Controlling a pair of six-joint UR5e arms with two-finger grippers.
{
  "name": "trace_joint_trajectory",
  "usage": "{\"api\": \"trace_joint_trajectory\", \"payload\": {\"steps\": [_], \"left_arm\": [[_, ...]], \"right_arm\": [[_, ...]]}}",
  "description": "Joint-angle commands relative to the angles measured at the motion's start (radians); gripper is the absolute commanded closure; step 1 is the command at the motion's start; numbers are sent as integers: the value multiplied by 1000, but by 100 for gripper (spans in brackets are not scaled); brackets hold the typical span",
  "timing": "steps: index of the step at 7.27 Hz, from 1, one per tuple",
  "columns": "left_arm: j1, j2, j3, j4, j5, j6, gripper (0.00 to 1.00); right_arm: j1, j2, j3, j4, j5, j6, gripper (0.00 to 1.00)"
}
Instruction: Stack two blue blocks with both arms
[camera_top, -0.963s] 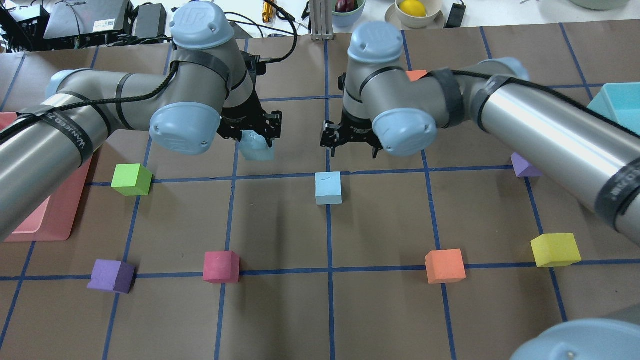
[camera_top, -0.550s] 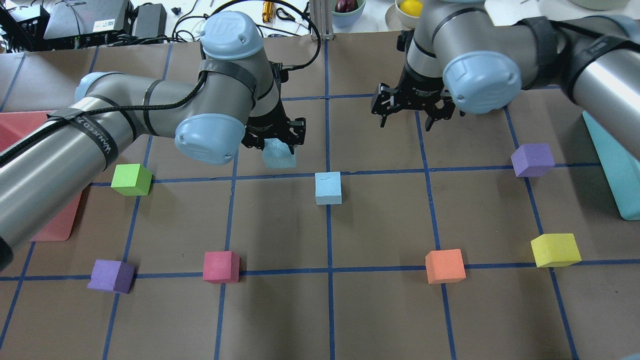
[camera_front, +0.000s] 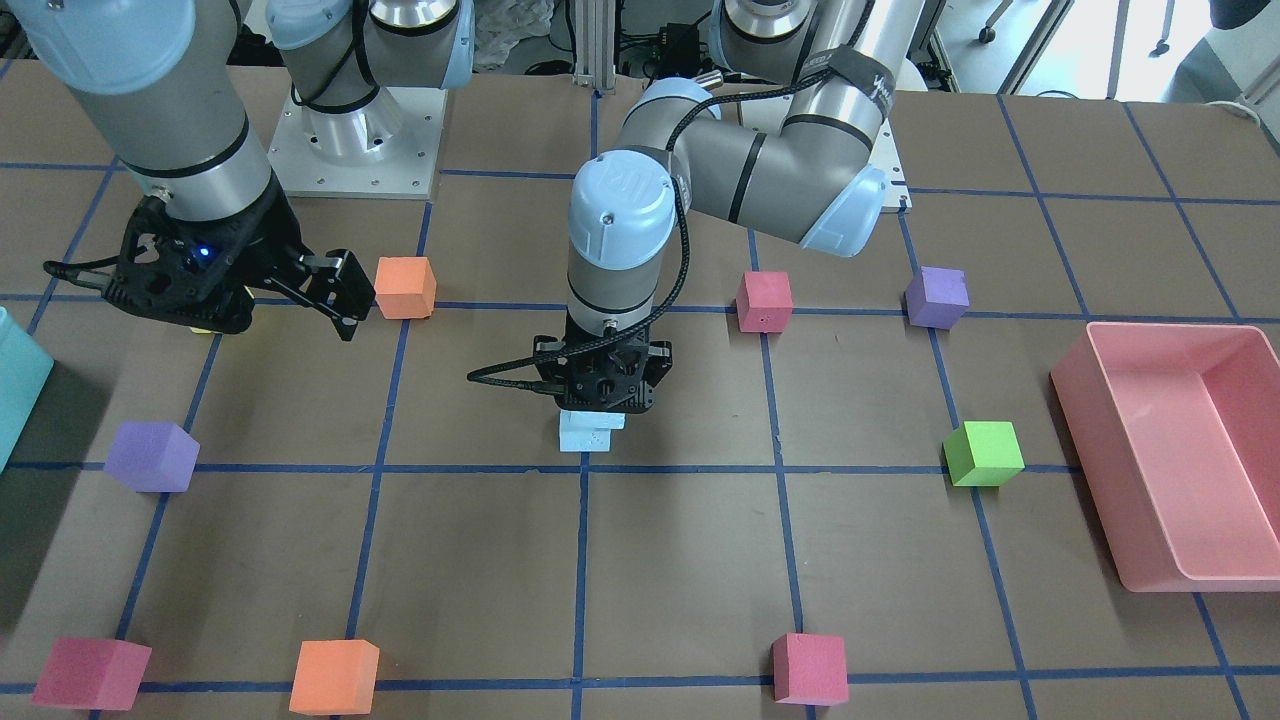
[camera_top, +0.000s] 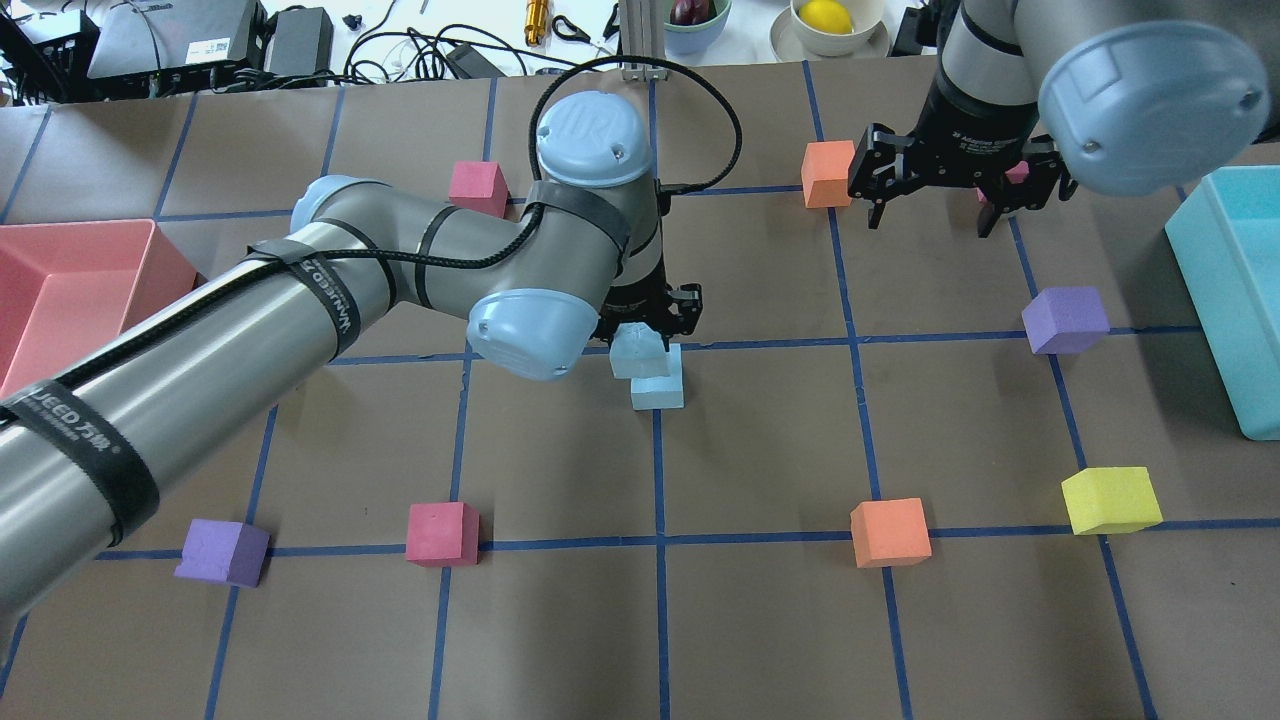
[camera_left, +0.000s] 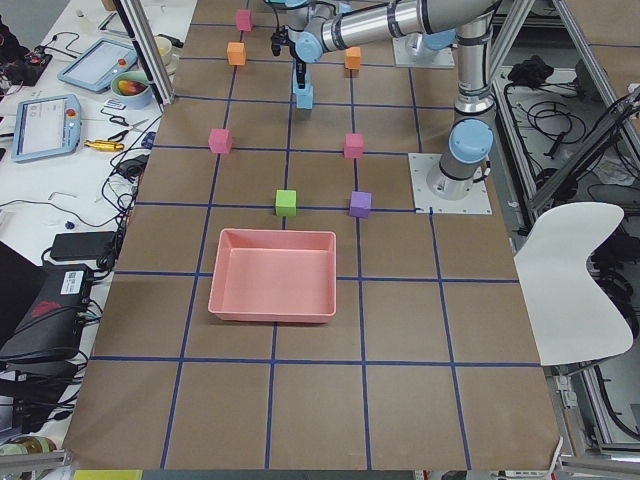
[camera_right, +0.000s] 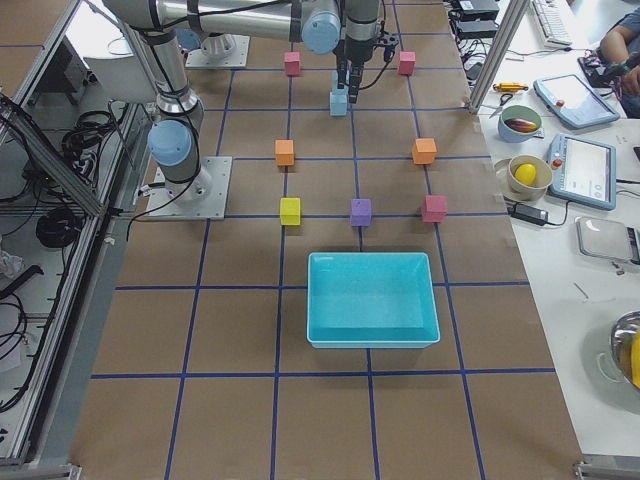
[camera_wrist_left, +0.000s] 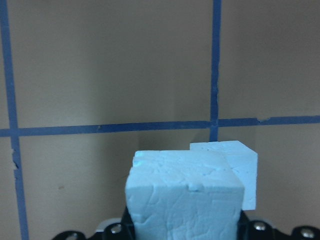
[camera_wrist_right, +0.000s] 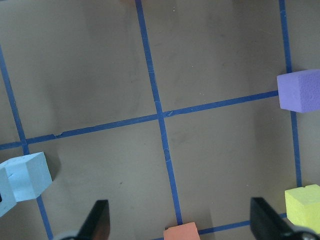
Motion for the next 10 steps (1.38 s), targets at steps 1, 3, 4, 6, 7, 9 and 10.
{"api": "trace_joint_trajectory", "payload": {"steps": [1,3,4,6,7,9,10], "left_arm": [[-22,-29,0,59,-4,-35,100],[-23,-35,-5,52,1,-30,100],[-22,-32,-3,50,7,-27,100],[-22,-22,0,46,8,-27,100],[-22,-22,-3,44,8,-30,100],[-22,-18,-8,34,13,-30,100],[-22,-16,-9,15,15,-30,100]], "right_arm": [[4,-44,1,35,4,-13,0],[2,-39,-5,136,18,-55,0],[4,-41,-11,132,21,-48,0],[-4,-48,-13,123,24,-65,0],[-2,-50,-13,123,26,-67,0],[-4,-48,-8,121,31,-96,0],[-4,-48,-8,121,20,-96,0]]}}
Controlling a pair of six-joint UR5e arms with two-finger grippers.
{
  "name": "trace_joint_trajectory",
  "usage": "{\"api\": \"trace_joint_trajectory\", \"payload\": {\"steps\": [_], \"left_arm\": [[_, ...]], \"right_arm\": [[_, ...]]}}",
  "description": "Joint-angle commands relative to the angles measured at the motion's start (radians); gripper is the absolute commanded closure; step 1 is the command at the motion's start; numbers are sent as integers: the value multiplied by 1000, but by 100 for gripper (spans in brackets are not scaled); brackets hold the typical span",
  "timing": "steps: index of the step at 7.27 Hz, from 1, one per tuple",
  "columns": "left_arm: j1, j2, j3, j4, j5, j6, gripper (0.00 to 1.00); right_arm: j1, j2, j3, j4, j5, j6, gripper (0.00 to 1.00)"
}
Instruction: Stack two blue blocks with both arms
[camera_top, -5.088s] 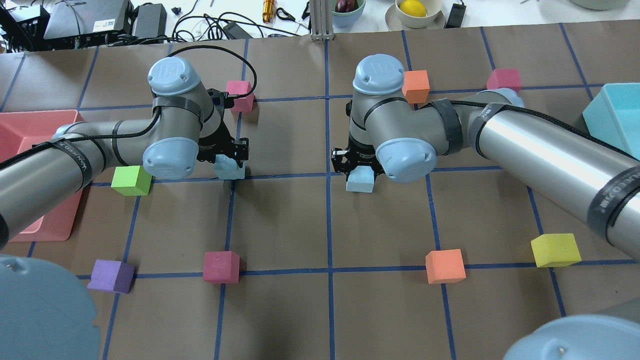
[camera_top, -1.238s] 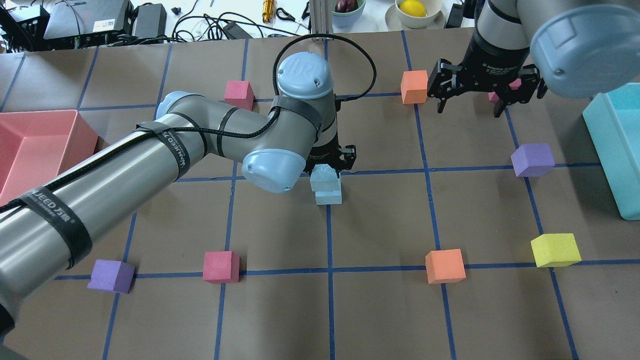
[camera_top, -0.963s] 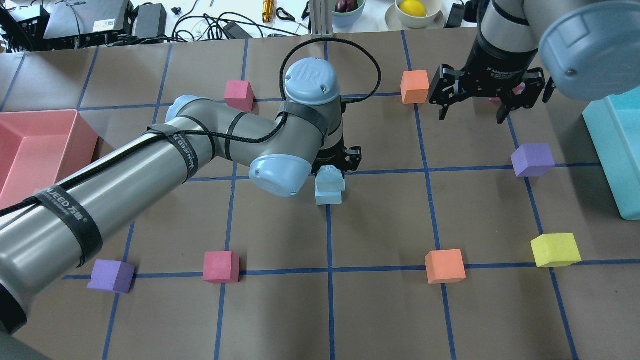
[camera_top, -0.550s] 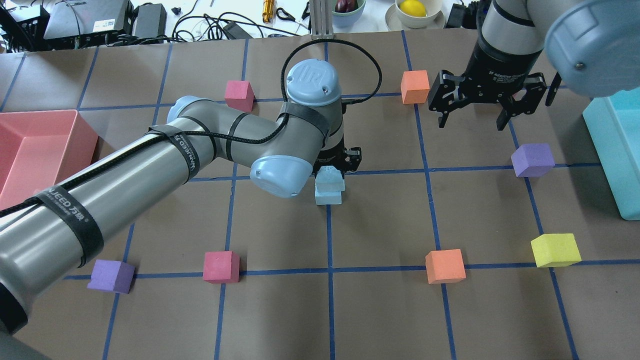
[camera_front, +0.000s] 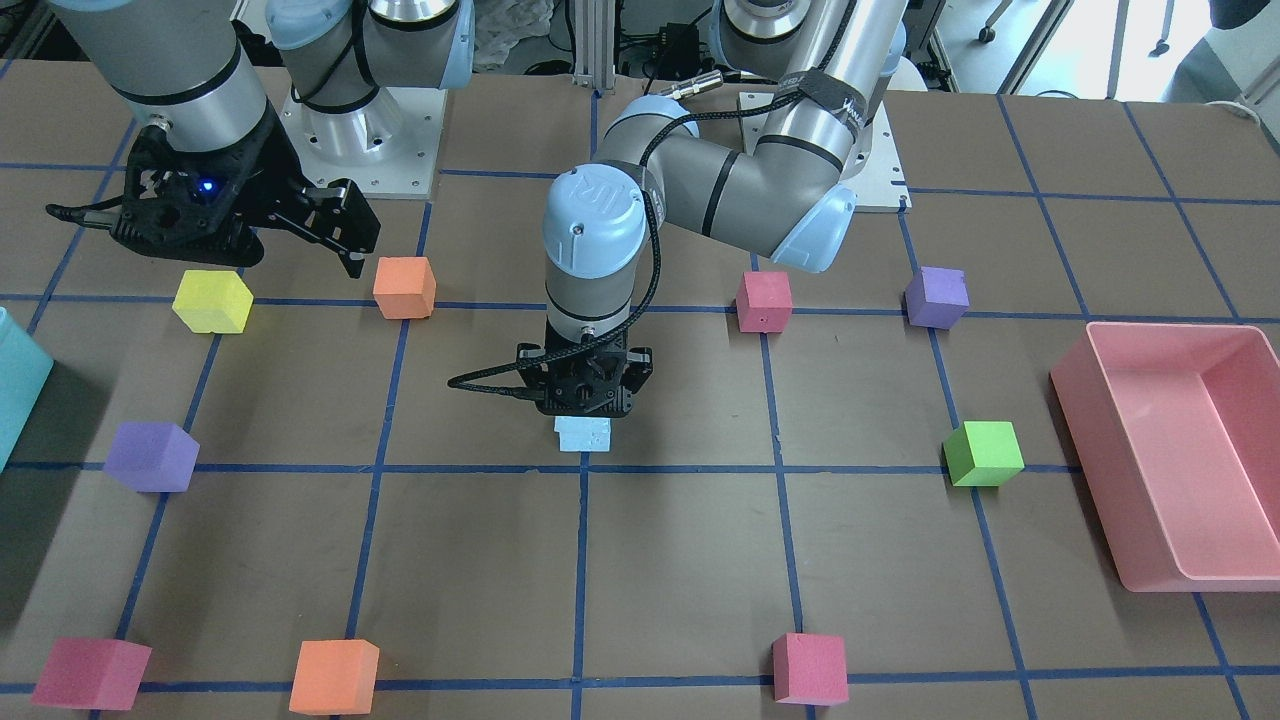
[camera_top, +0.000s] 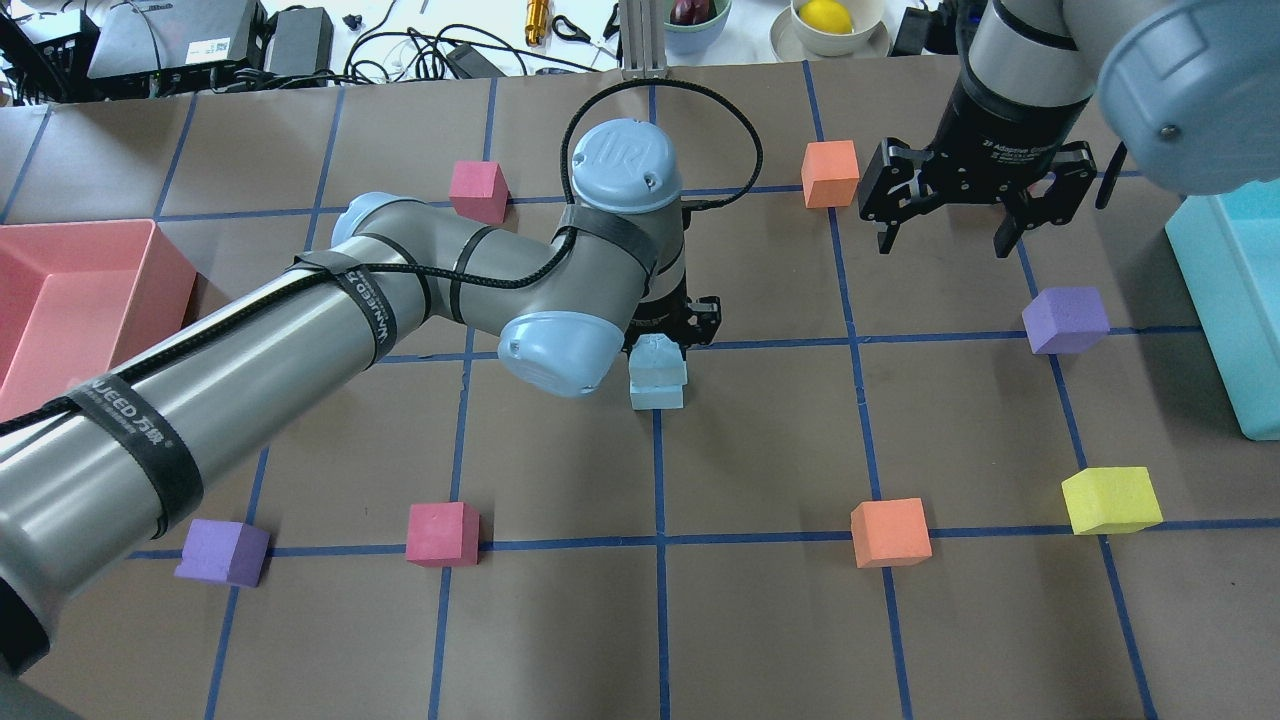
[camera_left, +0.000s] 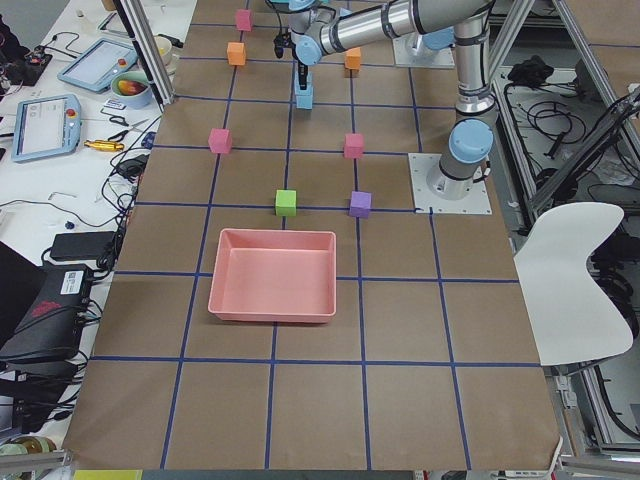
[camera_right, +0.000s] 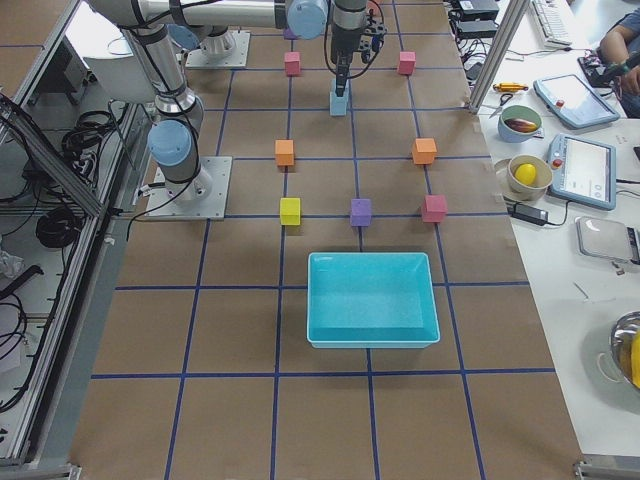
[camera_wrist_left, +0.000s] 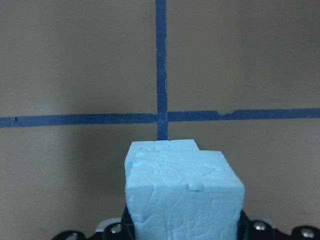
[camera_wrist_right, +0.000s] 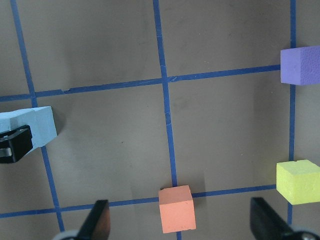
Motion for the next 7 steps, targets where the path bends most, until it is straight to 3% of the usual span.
{"api": "trace_joint_trajectory", "payload": {"steps": [1,3,7], "left_arm": [[0,-8,0,-16,2,-3,100],[-2,-11,0,-16,-7,-9,1],[24,73,33,-41,-12,18,0]], "right_arm": [[-1,-3,-4,-1,1,-9,0],[-1,-8,-4,-1,3,-9,0],[-2,-18,-5,-16,0,-4,0]]}}
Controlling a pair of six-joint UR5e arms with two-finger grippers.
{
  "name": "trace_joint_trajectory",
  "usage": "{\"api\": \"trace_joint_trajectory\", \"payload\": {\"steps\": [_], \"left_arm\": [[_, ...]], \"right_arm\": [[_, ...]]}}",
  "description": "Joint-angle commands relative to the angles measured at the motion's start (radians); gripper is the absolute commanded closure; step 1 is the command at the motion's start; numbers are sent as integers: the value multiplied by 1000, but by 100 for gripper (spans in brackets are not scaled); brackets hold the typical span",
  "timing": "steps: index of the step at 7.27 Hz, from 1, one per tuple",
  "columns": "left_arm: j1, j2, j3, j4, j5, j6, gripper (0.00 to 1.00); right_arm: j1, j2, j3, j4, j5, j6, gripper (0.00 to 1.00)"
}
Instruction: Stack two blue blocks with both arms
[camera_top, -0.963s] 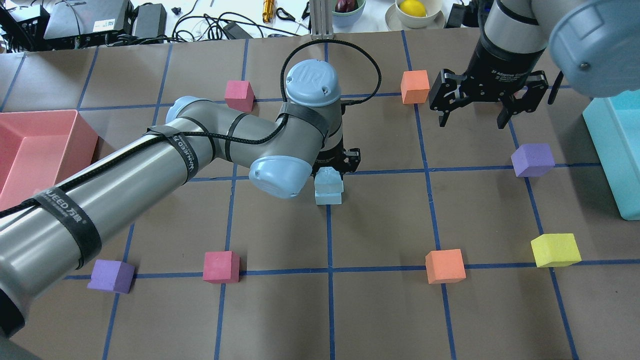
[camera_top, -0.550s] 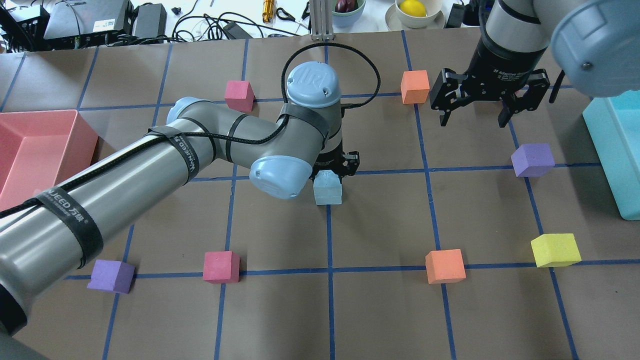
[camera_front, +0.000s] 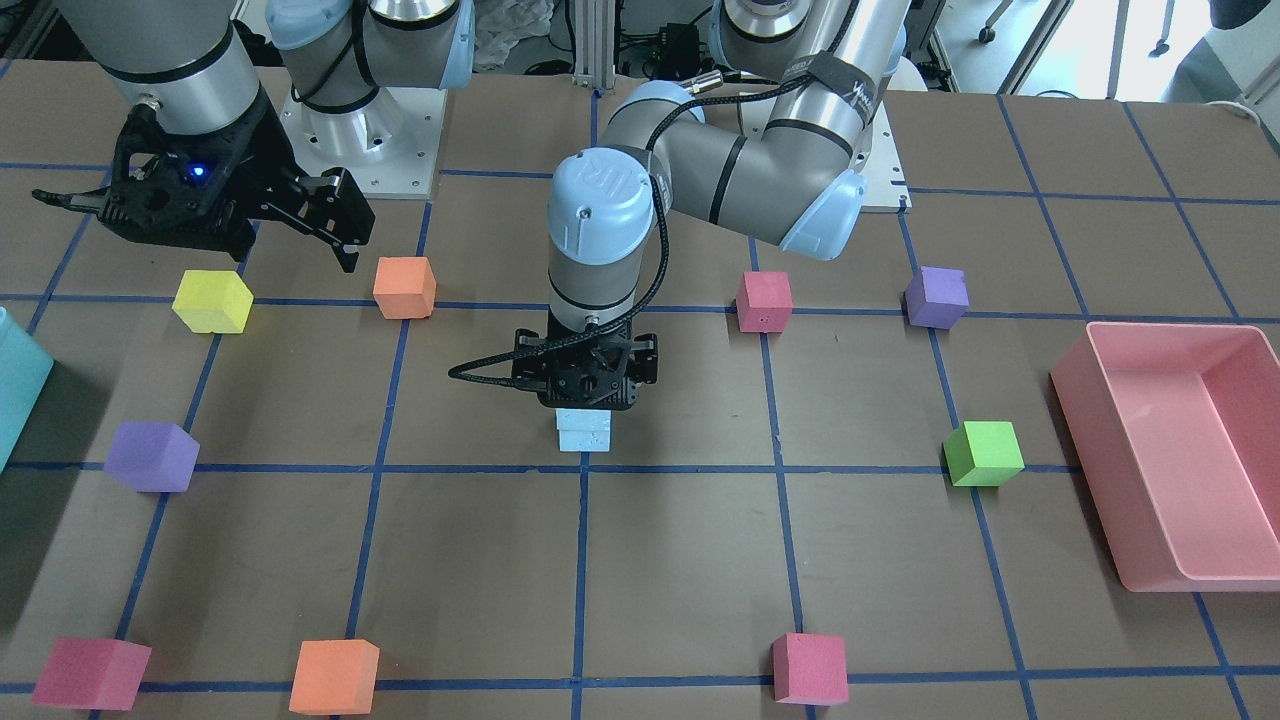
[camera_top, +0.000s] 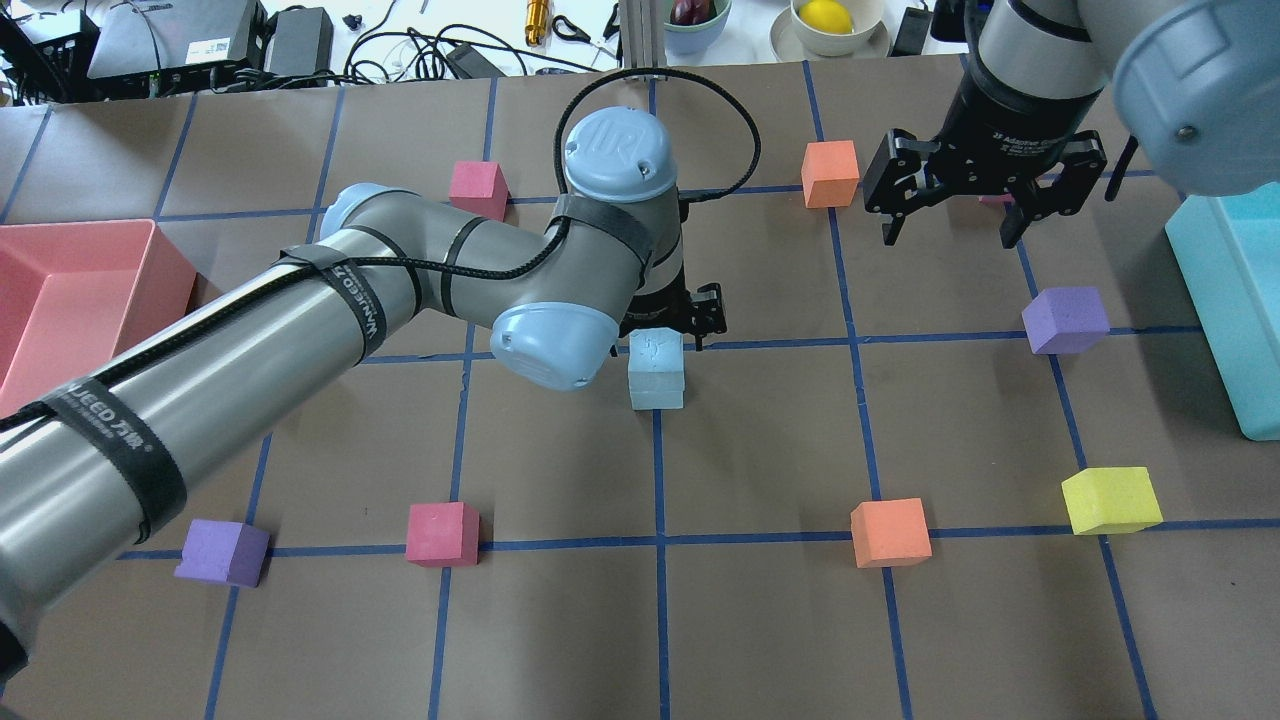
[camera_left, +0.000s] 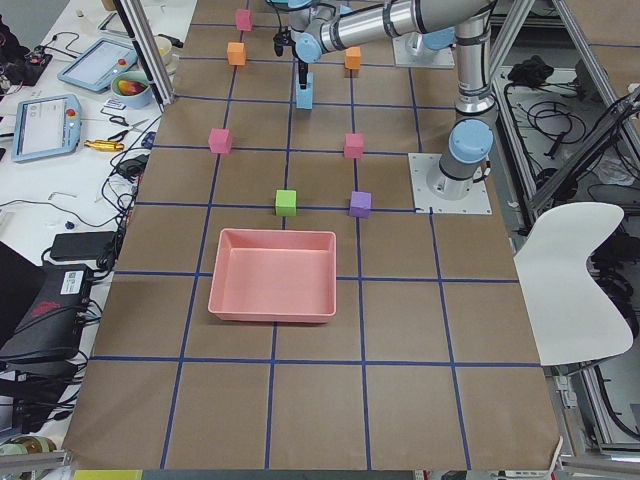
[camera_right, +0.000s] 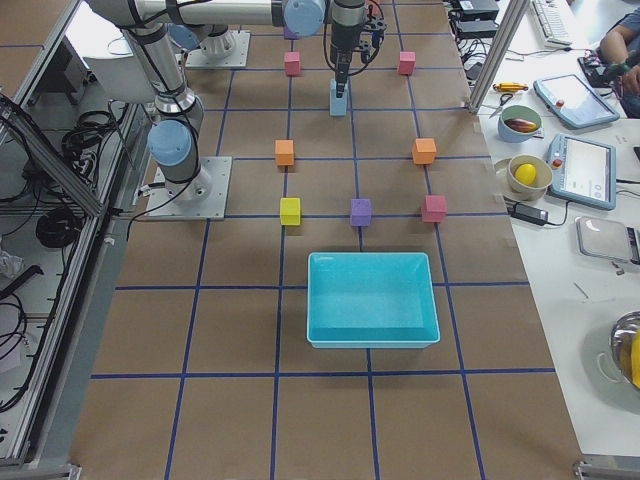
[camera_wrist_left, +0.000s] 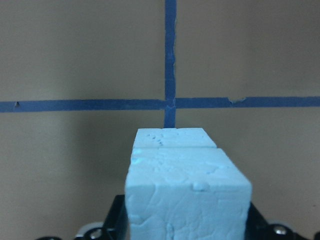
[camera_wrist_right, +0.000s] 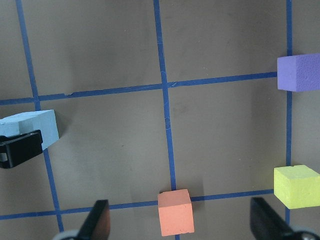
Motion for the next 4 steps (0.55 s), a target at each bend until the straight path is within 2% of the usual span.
{"api": "trace_joint_trajectory", "payload": {"steps": [1,2,4], "left_arm": [[56,88,47,-110,4,99,0],[135,151,87,-225,20,277,0],[336,273,101,-307,11,557,0]], "right_arm": [[1,-14,5,-12,-2,4,0],[0,-22,5,-21,1,2,0],[0,-19,5,-47,1,5,0]]}}
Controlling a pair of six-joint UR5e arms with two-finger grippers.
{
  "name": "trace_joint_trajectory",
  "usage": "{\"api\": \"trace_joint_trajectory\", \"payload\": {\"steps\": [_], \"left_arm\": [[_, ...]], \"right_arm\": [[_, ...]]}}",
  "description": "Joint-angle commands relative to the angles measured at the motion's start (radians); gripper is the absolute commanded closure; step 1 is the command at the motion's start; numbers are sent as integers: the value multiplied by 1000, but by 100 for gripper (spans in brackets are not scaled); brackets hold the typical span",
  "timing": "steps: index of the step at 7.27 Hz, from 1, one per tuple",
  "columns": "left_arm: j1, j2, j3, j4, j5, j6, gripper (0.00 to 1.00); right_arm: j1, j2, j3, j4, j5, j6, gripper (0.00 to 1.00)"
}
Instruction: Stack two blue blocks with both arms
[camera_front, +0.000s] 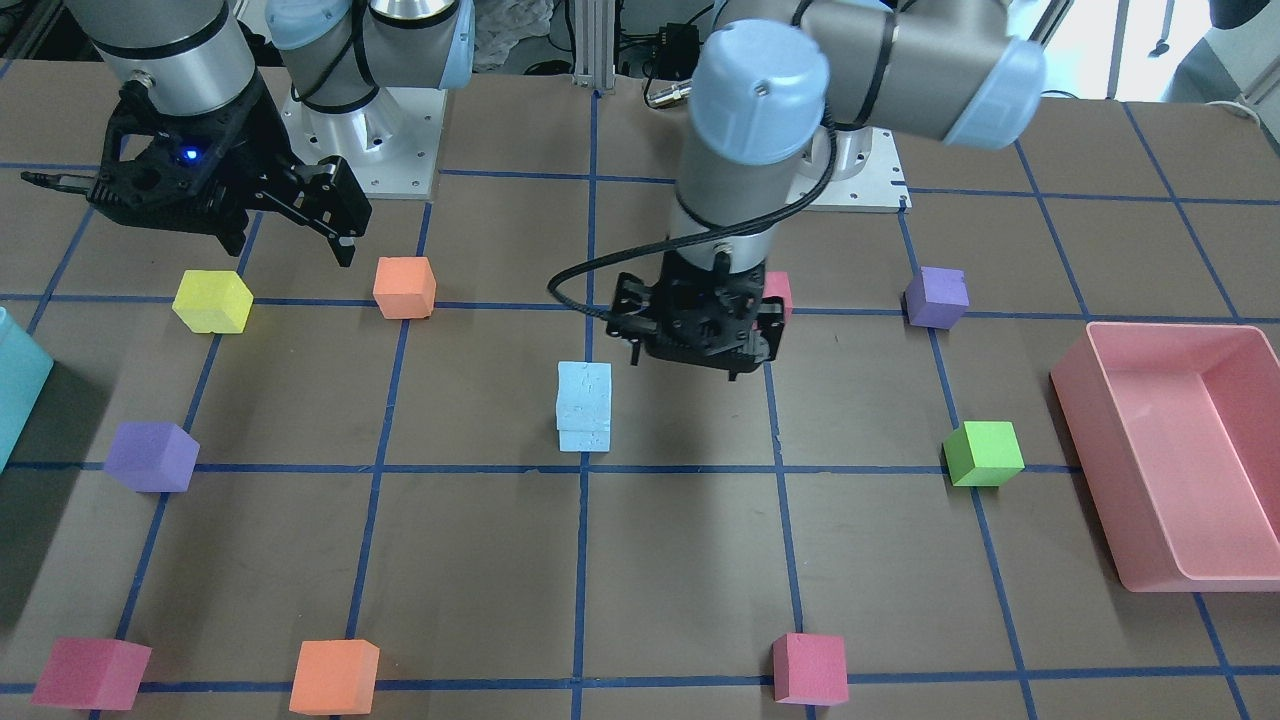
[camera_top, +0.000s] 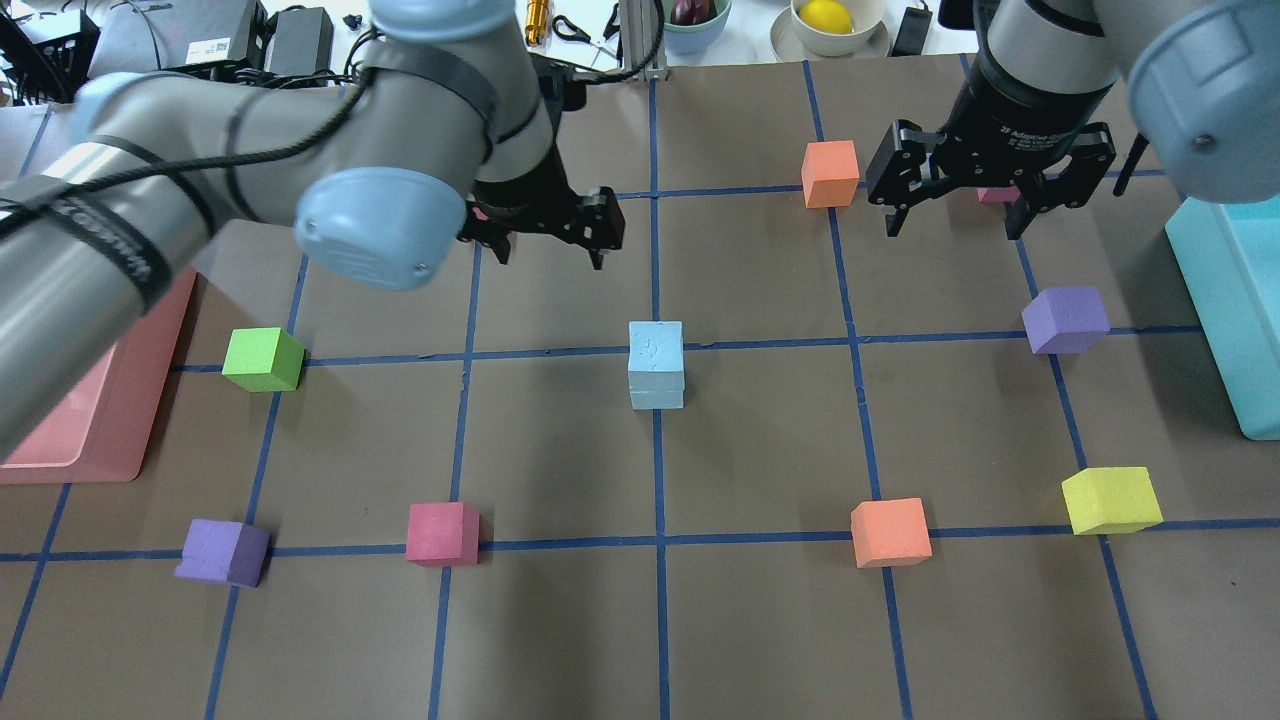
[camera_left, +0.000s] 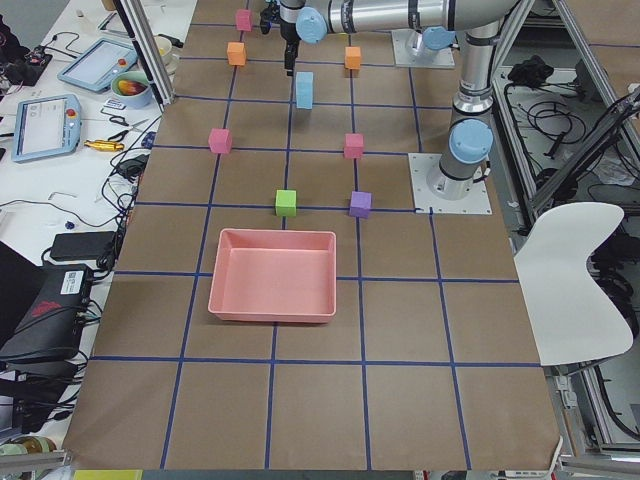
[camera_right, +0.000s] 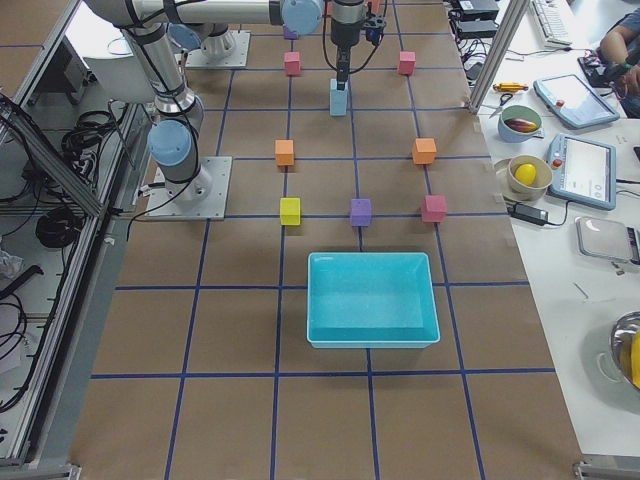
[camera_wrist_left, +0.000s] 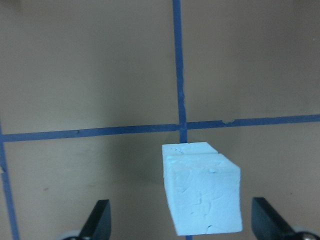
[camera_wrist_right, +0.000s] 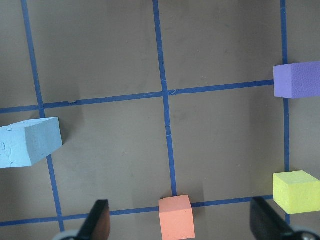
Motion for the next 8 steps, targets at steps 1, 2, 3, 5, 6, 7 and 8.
{"api": "trace_joint_trajectory", "payload": {"steps": [1,2,3,5,6,7,8], "left_arm": [[183,121,1,-132,-8,233,0],[196,166,4,-175,-10,233,0],[184,174,7,-171,5,162,0],[196,172,13,-167,-1,106,0],[195,180,6,-162,2,106,0],[196,183,7,-162,-4,106,0],[195,183,15,-164,-2,106,0]], "right_arm": [[0,1,2,-20,0,7,0],[0,-3,3,-9,-3,9,0],[0,-4,3,-12,-3,9,0],[0,-4,3,-15,-2,9,0],[-2,-2,3,-19,-3,11,0],[0,0,3,-22,-2,9,0],[0,-2,3,-20,-3,11,0]]}}
